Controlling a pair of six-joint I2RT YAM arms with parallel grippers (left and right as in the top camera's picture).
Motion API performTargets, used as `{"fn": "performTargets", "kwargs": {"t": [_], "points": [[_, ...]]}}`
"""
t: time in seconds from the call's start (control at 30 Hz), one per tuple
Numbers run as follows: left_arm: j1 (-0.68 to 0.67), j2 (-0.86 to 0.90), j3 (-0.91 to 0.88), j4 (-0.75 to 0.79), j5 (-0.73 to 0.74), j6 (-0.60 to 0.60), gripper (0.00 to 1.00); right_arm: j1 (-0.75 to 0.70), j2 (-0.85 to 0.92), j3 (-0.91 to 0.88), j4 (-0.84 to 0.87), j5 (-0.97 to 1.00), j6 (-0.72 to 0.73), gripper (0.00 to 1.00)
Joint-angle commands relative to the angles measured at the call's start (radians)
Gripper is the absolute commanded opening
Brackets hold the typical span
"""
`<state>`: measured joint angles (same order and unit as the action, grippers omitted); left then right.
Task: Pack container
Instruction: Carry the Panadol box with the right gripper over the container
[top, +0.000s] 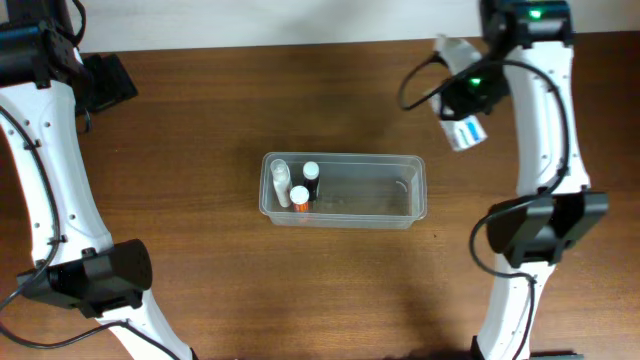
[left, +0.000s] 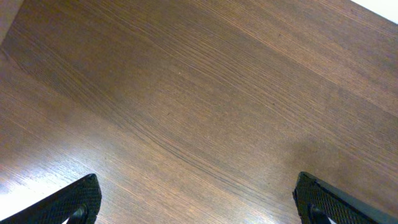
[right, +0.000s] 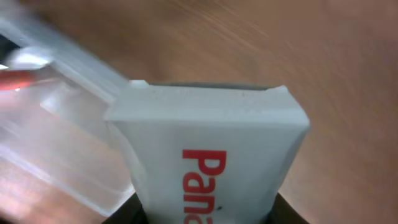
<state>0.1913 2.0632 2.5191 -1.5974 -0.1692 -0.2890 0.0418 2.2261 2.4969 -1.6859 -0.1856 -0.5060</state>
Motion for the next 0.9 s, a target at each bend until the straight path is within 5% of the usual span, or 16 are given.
{"fn": "performTargets", "kwargs": {"t": [0.0, 0.43, 0.87], "points": [[0.005, 0.003, 0.017, -0.001, -0.004, -0.01, 1.0, 0.084, -0.015, 0.039, -0.013, -0.066, -0.115, 0.36], [0.005, 0.003, 0.017, -0.001, -0.004, -0.01, 0.99, 0.359, -0.015, 0.031, -0.013, -0.095, -0.374, 0.36], [0.005, 0.003, 0.017, -0.001, -0.004, -0.01, 0.99, 0.389, -0.015, -0.172, -0.013, -0.022, -0.352, 0.36]]}}
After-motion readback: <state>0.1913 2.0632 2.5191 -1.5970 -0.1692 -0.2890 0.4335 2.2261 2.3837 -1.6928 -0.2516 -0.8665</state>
